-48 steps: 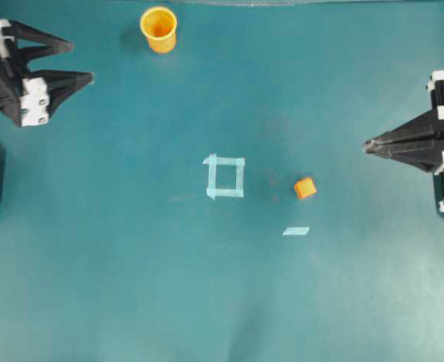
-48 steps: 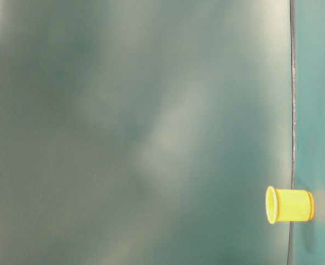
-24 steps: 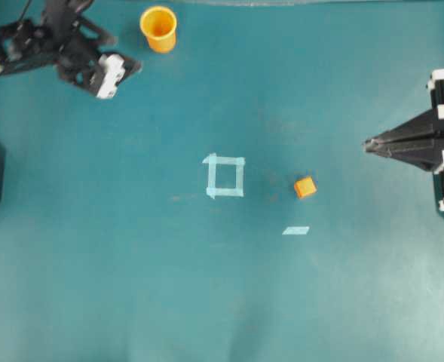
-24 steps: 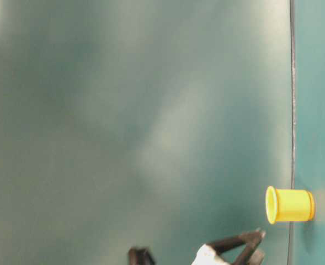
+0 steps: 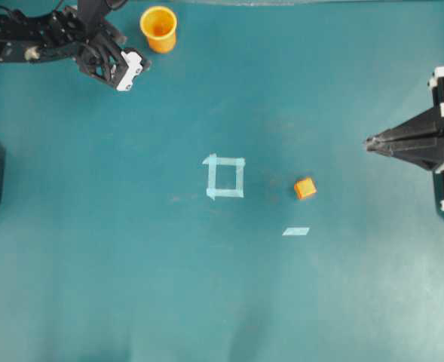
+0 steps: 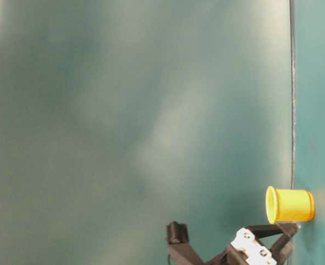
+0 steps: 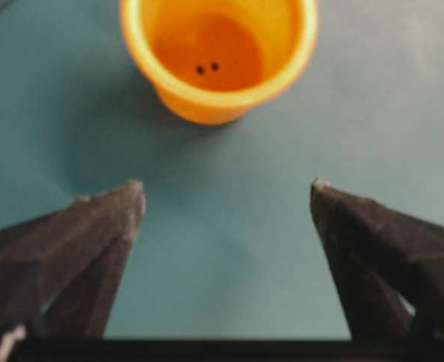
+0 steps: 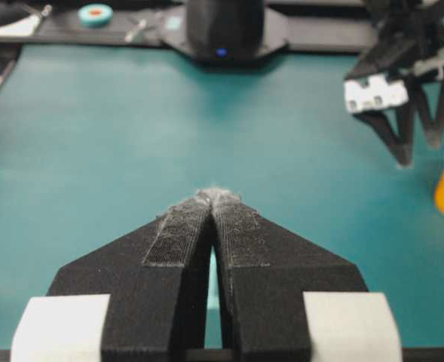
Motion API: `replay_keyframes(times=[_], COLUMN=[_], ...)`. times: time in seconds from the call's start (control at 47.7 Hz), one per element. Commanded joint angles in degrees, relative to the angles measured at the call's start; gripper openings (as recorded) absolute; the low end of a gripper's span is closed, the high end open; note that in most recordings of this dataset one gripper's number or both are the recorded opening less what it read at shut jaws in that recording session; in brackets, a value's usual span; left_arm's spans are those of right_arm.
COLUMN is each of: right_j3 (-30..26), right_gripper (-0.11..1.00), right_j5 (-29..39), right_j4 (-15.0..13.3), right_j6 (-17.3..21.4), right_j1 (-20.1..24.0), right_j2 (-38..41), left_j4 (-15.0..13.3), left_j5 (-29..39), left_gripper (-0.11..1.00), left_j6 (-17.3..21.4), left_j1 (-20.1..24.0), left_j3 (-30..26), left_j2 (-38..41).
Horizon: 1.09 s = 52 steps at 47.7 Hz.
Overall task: Move the cup toward the block with left arm.
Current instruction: 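Move the left gripper toward the orange cup and open it, then close the left gripper around the orange cup's rim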
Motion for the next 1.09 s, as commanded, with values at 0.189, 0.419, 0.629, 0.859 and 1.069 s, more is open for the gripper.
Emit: replay_keyframes(times=[0.189, 0.419, 0.629, 0.859, 1.069], right_j3=[-1.85, -2.11, -2.29, -2.29, -2.37], right_gripper=[0.0, 0.0, 0.0, 0.0, 0.0], right_j5=[-0.26, -0.26, -0.26, -0.18, -0.18], right_j4=[-0.18, -0.18, -0.18, -0.18, -0.18], right_j6=[-0.09, -0.09, -0.18, -0.26, -0.26], right_j1=[0.09, 0.09, 0.0, 0.09, 0.09], right_j2=[-0.18, -0.18, -0.18, -0.18, -0.18], left_j4=[0.0, 0.0, 0.0, 0.0, 0.0], left_j5=[-1.32, -1.32, -1.32, -1.32, -0.79], left_gripper=[0.87, 0.87, 0.87, 0.86, 0.85], left_j6=[0.18, 0.62, 0.7, 0.7, 0.62], left_j1=[0.7, 1.32, 1.32, 1.41, 1.41], left_j3=[-5.54, -9.32, -11.78, -12.66, -12.66], left_j2=[3.43, 6.15, 7.73, 9.14, 9.4])
